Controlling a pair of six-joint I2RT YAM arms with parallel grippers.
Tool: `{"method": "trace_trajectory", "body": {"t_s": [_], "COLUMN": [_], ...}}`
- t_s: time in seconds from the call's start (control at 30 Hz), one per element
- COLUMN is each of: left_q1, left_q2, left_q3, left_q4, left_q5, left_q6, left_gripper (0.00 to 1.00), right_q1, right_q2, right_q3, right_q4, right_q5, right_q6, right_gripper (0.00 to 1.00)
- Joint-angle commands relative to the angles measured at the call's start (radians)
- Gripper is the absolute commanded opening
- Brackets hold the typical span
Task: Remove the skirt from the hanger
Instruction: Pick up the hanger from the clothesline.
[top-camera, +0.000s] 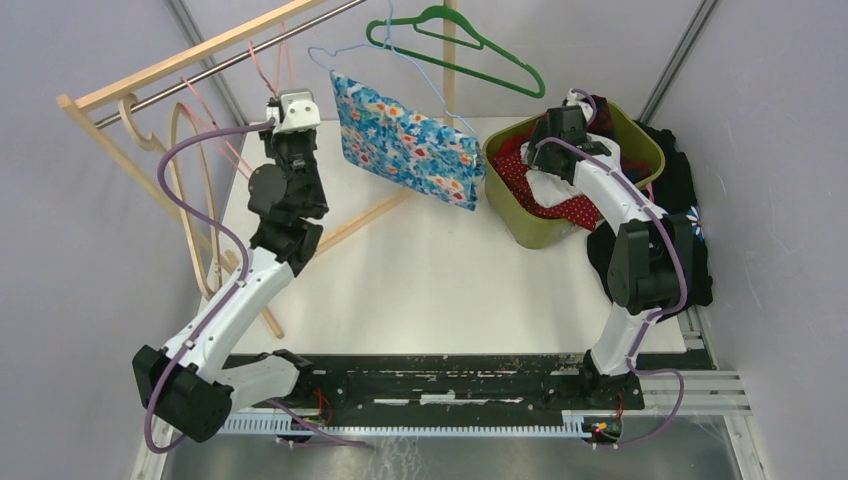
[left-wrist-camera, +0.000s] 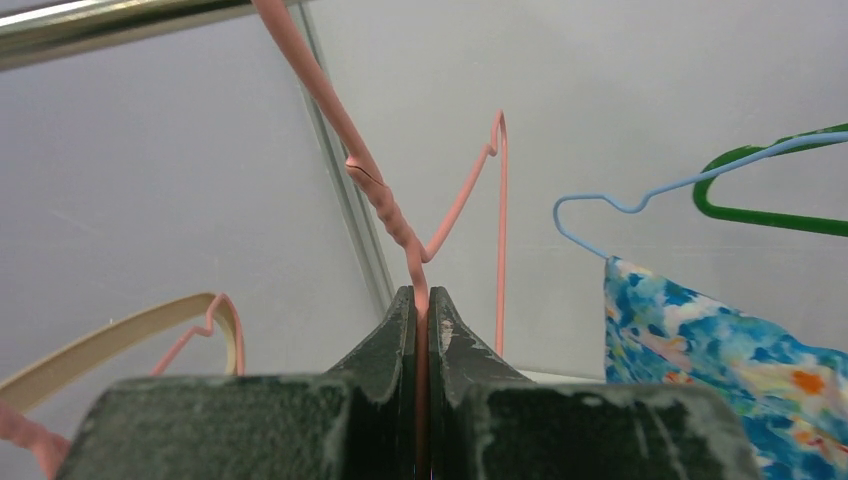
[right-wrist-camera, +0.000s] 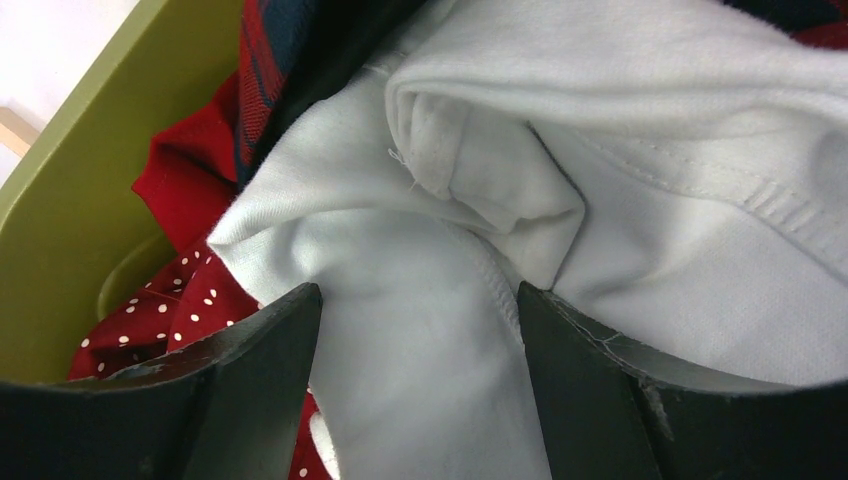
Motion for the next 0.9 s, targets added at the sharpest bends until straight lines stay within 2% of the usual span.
{"method": "trace_trajectory", "body": {"t_s": [0.0, 0.17, 0.37, 0.53, 0.7, 0.77, 0.8, 0.83, 0.87], "left_q1": [0.032, 0.049, 0.070, 0.096, 0.105, 0.105, 0.105, 0.105, 0.105], "left_q2": [0.022, 0.058, 0.068, 0.023, -0.076, -0.105, -0.114, -0.121, -0.127], "left_q3": [0.059, 0.075, 0.063, 0.025, -0.039, -0.051, -0.054, -0.056, -0.055], "left_q4": [0.036, 0.063, -0.005, -0.066, -0.109, -0.136, -0.139, -0.148, -0.161], "left_q5": [-0.021, -0.023, -0.097, -0.177, -0.167, -0.147, -0.142, -0.124, -0.106], "left_q6": [-0.024, -0.025, -0.098, -0.140, -0.170, -0.176, -0.175, -0.167, -0.156], "left_gripper": [0.03, 0.03, 0.03, 0.03, 0.04, 0.27, 0.59, 0.70, 0.69], "right_q1": [-0.003, -0.004, -0.005, -0.007, -0.007, -0.007, -0.007, -0.007, -0.007], "right_q2": [-0.016, -0.028, -0.040, -0.052, -0.058, -0.058, -0.059, -0.059, -0.059], "right_q3": [-0.013, -0.026, -0.047, -0.069, -0.076, -0.076, -0.077, -0.079, -0.080], "right_q4": [0.009, 0.014, 0.021, 0.027, 0.030, 0.030, 0.030, 0.031, 0.031], "right_q5": [-0.023, -0.027, -0.029, -0.029, -0.031, -0.035, -0.037, -0.040, -0.042], "right_q6": [0.007, 0.000, -0.002, -0.001, 0.000, 0.004, 0.009, 0.013, 0.017], "right_gripper": [0.77, 0.76, 0.76, 0.76, 0.76, 0.76, 0.76, 0.76, 0.76]}}
